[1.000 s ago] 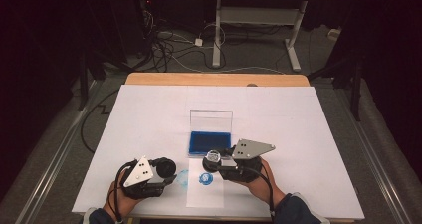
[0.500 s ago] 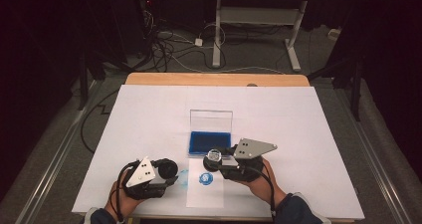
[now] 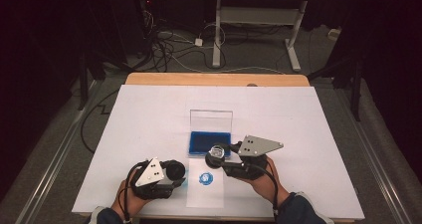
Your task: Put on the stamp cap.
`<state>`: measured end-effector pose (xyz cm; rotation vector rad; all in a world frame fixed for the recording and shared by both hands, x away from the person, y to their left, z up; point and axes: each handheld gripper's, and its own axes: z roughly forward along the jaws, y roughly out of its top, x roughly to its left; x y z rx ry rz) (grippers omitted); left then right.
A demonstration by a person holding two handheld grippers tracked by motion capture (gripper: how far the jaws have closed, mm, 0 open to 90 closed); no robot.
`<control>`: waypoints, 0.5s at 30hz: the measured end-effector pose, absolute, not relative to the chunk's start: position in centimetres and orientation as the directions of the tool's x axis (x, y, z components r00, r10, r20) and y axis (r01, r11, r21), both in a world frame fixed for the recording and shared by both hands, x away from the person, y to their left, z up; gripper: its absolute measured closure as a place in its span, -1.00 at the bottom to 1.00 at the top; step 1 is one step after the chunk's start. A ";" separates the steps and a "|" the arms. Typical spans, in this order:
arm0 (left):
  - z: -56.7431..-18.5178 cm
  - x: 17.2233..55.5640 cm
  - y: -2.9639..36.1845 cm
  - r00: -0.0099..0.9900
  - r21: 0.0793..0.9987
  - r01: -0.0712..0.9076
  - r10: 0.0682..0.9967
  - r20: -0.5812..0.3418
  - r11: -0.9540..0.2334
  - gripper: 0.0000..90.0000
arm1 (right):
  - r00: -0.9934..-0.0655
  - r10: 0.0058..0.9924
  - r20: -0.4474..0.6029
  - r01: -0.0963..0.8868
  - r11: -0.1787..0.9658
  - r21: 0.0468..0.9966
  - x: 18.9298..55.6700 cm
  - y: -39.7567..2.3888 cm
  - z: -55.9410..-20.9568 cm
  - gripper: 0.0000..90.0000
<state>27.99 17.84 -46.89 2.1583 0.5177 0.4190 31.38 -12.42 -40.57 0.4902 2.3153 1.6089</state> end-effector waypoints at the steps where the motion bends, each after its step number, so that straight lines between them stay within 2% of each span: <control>1: -46.9 28.0 17.7 0.859 0.807 0.212 0.498 0.114 -0.551 -0.20 | -0.903 0.428 -0.036 0.114 0.320 0.941 31.4 -12.4 -40.5 0.26; 15: -46.8 28.7 15.8 0.876 0.810 0.195 0.470 0.110 -0.553 -0.20 | -0.902 0.431 -0.037 0.099 0.287 0.953 31.1 -12.9 -39.7 0.26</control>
